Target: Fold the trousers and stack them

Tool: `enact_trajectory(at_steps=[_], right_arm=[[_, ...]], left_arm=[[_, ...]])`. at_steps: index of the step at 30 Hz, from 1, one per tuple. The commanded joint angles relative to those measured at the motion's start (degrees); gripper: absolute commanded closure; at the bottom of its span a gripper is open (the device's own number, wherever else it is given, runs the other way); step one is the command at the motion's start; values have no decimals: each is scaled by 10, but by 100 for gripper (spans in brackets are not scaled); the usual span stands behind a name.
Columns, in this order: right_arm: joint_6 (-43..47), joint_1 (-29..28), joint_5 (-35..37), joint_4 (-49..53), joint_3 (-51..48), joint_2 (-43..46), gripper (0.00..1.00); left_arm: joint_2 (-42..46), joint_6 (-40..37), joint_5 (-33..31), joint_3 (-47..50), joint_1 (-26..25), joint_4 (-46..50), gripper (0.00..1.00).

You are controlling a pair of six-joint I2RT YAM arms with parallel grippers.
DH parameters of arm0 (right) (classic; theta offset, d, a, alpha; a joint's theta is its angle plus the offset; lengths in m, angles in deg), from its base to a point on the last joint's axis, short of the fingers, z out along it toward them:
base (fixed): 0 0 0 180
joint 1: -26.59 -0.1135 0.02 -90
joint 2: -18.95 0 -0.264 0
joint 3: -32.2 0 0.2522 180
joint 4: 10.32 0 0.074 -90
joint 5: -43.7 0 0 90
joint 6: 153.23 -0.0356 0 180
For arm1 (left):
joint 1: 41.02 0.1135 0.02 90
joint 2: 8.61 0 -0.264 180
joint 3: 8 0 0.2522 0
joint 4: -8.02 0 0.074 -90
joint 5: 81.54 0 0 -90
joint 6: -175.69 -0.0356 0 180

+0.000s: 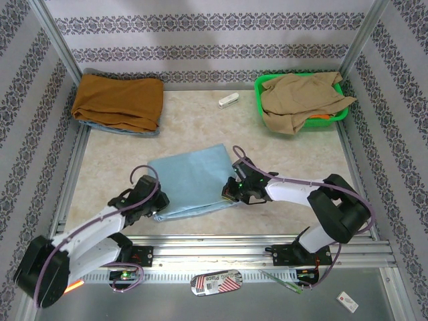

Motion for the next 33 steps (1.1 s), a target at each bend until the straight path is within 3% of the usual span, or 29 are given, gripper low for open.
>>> enact_trajectory(at_steps=[1,7,12,18,20,24,28,33], right_arm=[[1,15,9,24,-34,-33,100],[32,39,8,62,0,-9,100],[68,76,-18,91,40,14,100],[116,112,-19,176,70,141,100],[129,118,-10,212,81,173,100],[130,116,-12,228,74,207,100],[113,90,-9,219,59,209,100],[102,41,14,198,61,157,98]], left_arm=[[42,33,-52,54,8,29,83],[50,-6,-39,46,56,43,82],[-27,-51,7,4,99,4,81],[-47,-129,10,-103,130,76,81],[-34,-138,-3,-127,131,96,73],[-26,-150,1,-164,136,123,70],[-11,-129,43,-151,137,101,60],[-15,-101,87,-99,136,67,56]])
